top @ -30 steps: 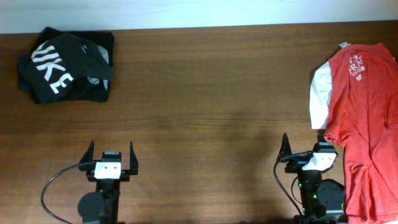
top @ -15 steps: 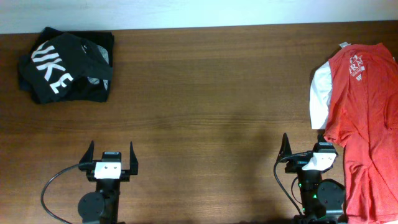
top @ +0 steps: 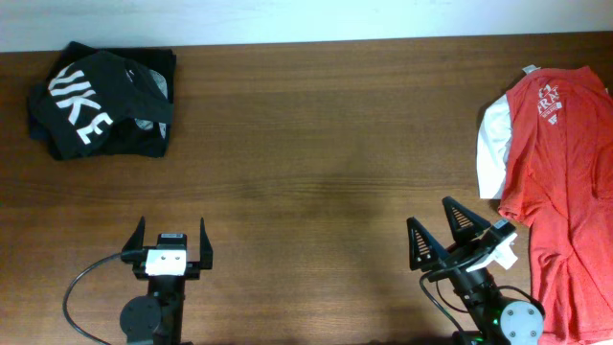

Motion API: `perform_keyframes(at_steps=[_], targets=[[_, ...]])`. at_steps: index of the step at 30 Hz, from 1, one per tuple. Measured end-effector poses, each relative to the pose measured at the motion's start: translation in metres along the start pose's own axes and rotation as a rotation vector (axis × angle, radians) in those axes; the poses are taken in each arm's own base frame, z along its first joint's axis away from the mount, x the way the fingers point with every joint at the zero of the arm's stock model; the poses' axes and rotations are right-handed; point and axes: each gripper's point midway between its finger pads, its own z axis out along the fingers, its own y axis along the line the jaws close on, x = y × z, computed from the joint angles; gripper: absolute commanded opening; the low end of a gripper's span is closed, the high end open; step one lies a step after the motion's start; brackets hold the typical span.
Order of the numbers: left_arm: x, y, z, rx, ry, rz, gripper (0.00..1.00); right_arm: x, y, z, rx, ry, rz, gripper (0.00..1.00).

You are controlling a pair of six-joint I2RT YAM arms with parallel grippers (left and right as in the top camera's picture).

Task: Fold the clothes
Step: 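Reach the right gripper to the red t-shirt and grasp it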

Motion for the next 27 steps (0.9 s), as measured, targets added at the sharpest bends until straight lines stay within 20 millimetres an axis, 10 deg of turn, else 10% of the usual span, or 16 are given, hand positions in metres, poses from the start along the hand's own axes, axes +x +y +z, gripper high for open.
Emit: perform_keyframes(at_steps=[9,12,16,24,27], targets=[[0.0,0.001,0.0,-0.003,0.003,0.0,0.99,-0.111,-0.038,0.063,0.369,0.094,-0.262,0.99],[0.001,0.001,0.0,-0.004,0.003,0.0,0.99,-0.143,-0.096,0.113,0.637,0.276,-0.327,0.99],[0.0,0.001,0.0,-0.007,0.002,0.0,0.99,-0.156,-0.173,0.126,0.969,0.492,-0.397,0.99],[0.0,0.001,0.0,-0.007,0.003,0.0,0.99,-0.086,-0.311,0.018,1.327,0.932,-0.193,0.97],[0.0,0.001,0.0,-0.007,0.003,0.0,0.99,-0.038,-0.33,0.001,1.261,1.066,-0.026,0.73]])
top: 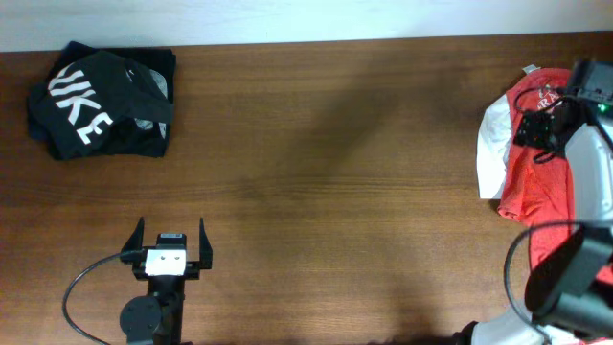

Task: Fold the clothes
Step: 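Reach the right gripper to the red t-shirt and grasp it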

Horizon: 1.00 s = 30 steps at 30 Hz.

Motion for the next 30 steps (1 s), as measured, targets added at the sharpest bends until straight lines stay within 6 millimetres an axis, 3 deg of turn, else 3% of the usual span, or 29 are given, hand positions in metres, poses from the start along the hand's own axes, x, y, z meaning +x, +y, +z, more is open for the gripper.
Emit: perform_keyframes(at_steps=[5,9,11,12,14,17,21,24,26,30], targets=[[0.0,0.0,0.0,0.0,0.0,0.0,0.99,0.038,0.021,0.043,-0.068,0.189,-0.033,0.64],[0.0,0.0,0.0,0.0,0.0,0.0,0.99,0.048,0.027,0.053,-0.092,0.235,-0.038,0.64],[0.0,0.0,0.0,0.0,0.0,0.0,0.99,0.055,0.028,0.059,-0.093,0.266,-0.04,0.77],[0.0,0.0,0.0,0.0,0.0,0.0,0.99,0.059,0.027,0.062,-0.094,0.282,-0.033,0.74],[0.0,0.0,0.0,0.0,0.0,0.0,0.99,0.064,0.019,0.067,-0.09,0.304,-0.02,0.55],[0.0,0.0,0.0,0.0,0.0,0.0,0.99,0.067,0.008,0.07,-0.09,0.314,0.012,0.53],[0.0,0.0,0.0,0.0,0.0,0.0,0.99,0.076,0.01,0.077,-0.1,0.322,0.015,0.48],[0.0,0.0,0.0,0.0,0.0,0.0,0.99,0.089,0.013,0.083,-0.103,0.348,0.014,0.3],[0.0,0.0,0.0,0.0,0.0,0.0,0.99,0.088,0.013,0.083,-0.104,0.345,0.013,0.04],[0.0,0.0,0.0,0.0,0.0,0.0,0.99,0.094,0.012,0.079,-0.103,0.379,0.012,0.04]])
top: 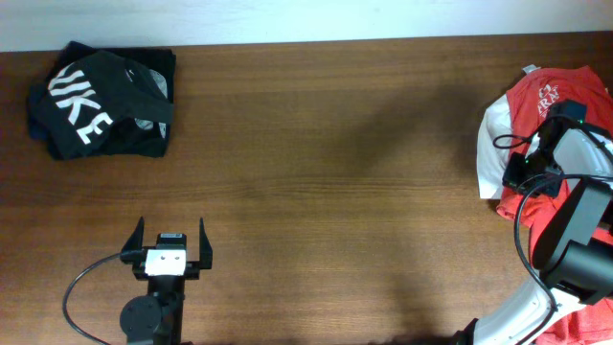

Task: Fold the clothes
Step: 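Reach the right gripper to the red t-shirt and grasp it, then drag the red t-shirt left to the table center with the right gripper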

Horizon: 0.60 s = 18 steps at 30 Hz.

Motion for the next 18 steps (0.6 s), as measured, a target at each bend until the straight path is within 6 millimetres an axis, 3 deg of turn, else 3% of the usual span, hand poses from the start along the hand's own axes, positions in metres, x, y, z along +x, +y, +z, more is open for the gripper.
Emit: perform_keyframes(at_steps=[3,6,7,10,12,13,15,16,18], targets=[[0.0,0.0,0.0,0.0,-0.001,0.0,0.99,-0.011,-0.002,-0.024,0.0,-0.005,0.0,0.04],[0.0,0.0,0.0,0.0,0.0,0.0,0.99,-0.029,-0.005,-0.063,0.0,-0.046,0.003,0.04],[0.0,0.0,0.0,0.0,0.0,0.0,0.99,-0.041,-0.006,-0.086,-0.001,-0.099,0.008,0.04],[0.0,0.0,0.0,0.0,0.0,0.0,0.99,-0.054,-0.009,-0.146,-0.008,-0.199,0.022,0.04],[0.0,0.0,0.0,0.0,0.0,0.0,0.99,-0.057,-0.003,-0.221,-0.04,-0.381,0.033,0.04],[0.0,0.0,0.0,0.0,0.0,0.0,0.99,-0.056,0.006,-0.245,-0.057,-0.442,0.018,0.04],[0.0,0.0,0.0,0.0,0.0,0.0,0.99,-0.043,0.046,-0.304,-0.125,-0.595,-0.072,0.04],[0.0,0.0,0.0,0.0,0.0,0.0,0.99,-0.033,0.072,-0.328,-0.171,-0.655,-0.134,0.04],[0.0,0.0,0.0,0.0,0.0,0.0,0.99,0.008,0.152,-0.376,-0.316,-0.762,-0.342,0.04]])
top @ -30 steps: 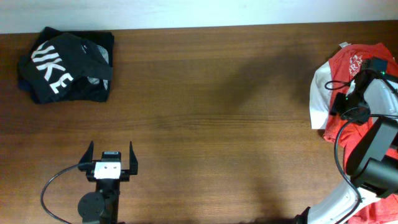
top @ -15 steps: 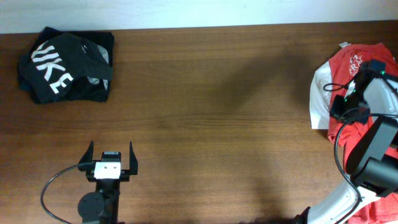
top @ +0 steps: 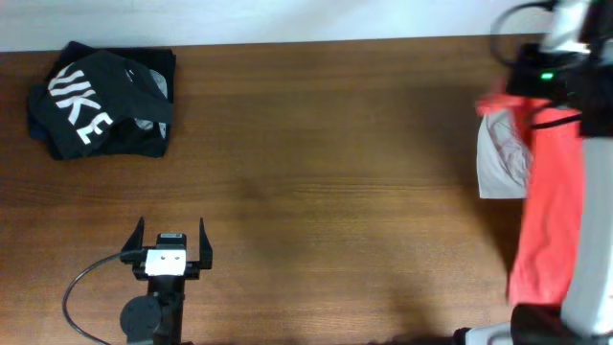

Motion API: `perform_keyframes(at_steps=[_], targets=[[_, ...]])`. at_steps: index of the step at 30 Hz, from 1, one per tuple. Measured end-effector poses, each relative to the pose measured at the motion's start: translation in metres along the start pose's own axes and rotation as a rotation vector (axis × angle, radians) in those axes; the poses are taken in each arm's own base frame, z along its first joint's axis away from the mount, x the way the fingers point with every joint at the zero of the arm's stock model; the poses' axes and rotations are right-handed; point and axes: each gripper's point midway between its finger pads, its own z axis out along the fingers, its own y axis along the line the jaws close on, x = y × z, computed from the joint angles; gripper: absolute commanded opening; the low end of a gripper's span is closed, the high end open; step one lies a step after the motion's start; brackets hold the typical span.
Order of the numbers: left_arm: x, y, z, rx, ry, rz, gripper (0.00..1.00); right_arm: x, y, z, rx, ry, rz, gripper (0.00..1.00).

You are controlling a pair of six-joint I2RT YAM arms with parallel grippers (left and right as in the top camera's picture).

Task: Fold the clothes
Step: 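Drag the red t-shirt left to the table center with the right gripper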

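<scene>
A red shirt [top: 548,201] with a white sleeve [top: 502,158] hangs blurred and lifted off the table at the right edge. My right gripper [top: 520,89] is raised high near the top right corner, shut on the shirt's upper part; its fingertips are hidden by the arm and cloth. A black shirt with white lettering [top: 98,102] lies bunched at the far left corner. My left gripper [top: 170,237] rests open near the front left, with nothing between its fingers.
The brown wooden table [top: 326,172] spans the whole view. The right arm [top: 586,287] stretches from the front right up along the right edge. A cable [top: 81,283] loops beside the left arm's base.
My right gripper was low on the red shirt's left side by the white sleeve; now it is up near the far right corner, and the shirt hangs lifted from it.
The right gripper first stood open at the front right, next to the flat red shirt. It was then over the shirt's collar area, then down at the shirt's left edge. Now the shirt is raised off the table. The left arm stayed still throughout.
</scene>
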Motion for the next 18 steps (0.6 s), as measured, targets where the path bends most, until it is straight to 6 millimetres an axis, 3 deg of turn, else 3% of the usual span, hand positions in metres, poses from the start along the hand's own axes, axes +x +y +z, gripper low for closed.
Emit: perform_keyframes(at_steps=[2,5,7,9,10,11,14,15,16,18], targets=[[0.0,0.0,0.0,0.0,0.0,0.0,0.99,0.001,0.063,-0.016,-0.14,-0.029,-0.101,0.04],[0.0,0.0,0.0,0.0,0.0,0.0,0.99,0.028,0.166,-0.043,-0.366,-0.021,-0.283,0.04],[0.0,0.0,0.0,0.0,0.0,0.0,0.99,0.044,0.201,-0.057,-0.451,-0.009,-0.349,0.04],[0.0,0.0,0.0,0.0,0.0,0.0,0.99,0.078,0.26,-0.082,-0.629,0.033,-0.454,0.04],[0.0,0.0,0.0,0.0,0.0,0.0,0.99,0.093,0.282,-0.088,-0.684,0.065,-0.482,0.08],[0.0,0.0,0.0,0.0,0.0,0.0,0.99,0.113,0.307,-0.086,-0.733,0.121,-0.513,0.44],[0.0,0.0,0.0,0.0,0.0,0.0,0.99,0.159,0.354,-0.051,-0.752,0.271,-0.552,0.82],[0.0,0.0,0.0,0.0,0.0,0.0,0.99,0.165,0.358,-0.042,-0.743,0.295,-0.55,0.96],[0.0,0.0,0.0,0.0,0.0,0.0,0.99,0.166,0.358,-0.031,-0.722,0.314,-0.537,1.0],[0.0,0.0,0.0,0.0,0.0,0.0,0.99,0.152,0.343,-0.019,-0.686,0.305,-0.494,0.99]])
